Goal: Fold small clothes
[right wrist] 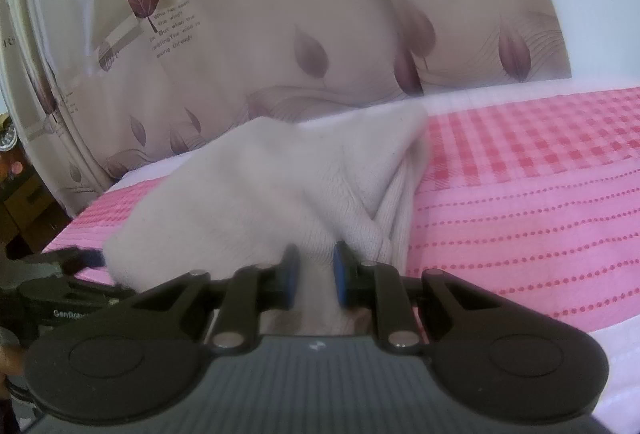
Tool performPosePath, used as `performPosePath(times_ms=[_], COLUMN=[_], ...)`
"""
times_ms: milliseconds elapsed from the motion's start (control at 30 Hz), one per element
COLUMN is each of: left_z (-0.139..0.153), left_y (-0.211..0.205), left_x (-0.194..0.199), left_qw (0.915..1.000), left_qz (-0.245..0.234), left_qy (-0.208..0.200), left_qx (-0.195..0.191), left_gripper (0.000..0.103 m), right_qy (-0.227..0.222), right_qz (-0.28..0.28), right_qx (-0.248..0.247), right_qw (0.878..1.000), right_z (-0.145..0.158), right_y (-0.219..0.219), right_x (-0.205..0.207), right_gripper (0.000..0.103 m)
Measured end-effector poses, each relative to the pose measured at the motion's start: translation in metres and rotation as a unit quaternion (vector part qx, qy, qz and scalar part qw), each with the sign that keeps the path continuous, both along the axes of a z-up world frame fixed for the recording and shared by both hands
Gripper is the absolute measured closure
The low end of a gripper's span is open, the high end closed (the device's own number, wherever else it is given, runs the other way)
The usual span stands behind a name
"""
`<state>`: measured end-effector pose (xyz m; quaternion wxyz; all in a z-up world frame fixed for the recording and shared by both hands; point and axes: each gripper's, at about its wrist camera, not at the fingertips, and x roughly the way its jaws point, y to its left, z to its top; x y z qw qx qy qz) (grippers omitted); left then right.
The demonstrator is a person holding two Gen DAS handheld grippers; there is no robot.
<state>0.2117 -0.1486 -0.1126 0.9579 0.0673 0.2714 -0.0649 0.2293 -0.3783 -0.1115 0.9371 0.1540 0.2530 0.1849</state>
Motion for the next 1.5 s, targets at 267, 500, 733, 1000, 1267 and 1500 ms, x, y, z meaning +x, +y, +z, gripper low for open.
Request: performPosePath(times_ms=[267, 500, 733, 1000, 1267, 1500], left_z=[0.0, 0.017, 0.068, 0.037, -0.008, -0.009], left_y=[0.045, 0.069, 0.048, -0.01, 0.006, 0.004], left_x=[-0.026, -0.046, -0.032, 0.012, 0.037, 0.036], left_qw=[0.9965, 0.9933, 0.9809, 0.9713, 0.9656, 0.9675], left_qz=[0.041, 0.047, -0.057, -0.171, -0.141, -0.138], left_qy=[0.024, -0.007, -0.069, -0.056, 0.052, 0.048], left_qx=[-0.069, -0.105, -0.173, -0.156, -0.212, -0.207], left_gripper=[0.0, 0.002, 0.001, 0.01, 0.016, 0.015], right_qy=[0.001, 0.006, 0.002, -0.002, -0.057, -0.065], right_qz=[0.007, 0.011, 0.012, 0.012, -0.035, 0.039], right_qx=[-0.012, -0.002, 0.004, 0.006, 0.094, -0.059], right_qw=[1.0, 1.0, 1.0, 1.0, 0.993, 0.995], right_z=[0.002, 0.001, 0.0, -0.001, 0.018, 0.052], right_y=[0.004, 0.002, 0.001, 0.0, -0.032, 0.031], right_x=[0.002, 0.003, 0.004, 0.001, -0.016, 0.032], right_gripper=[0.086, 0.086, 0.085, 0.084, 0.082, 0.082])
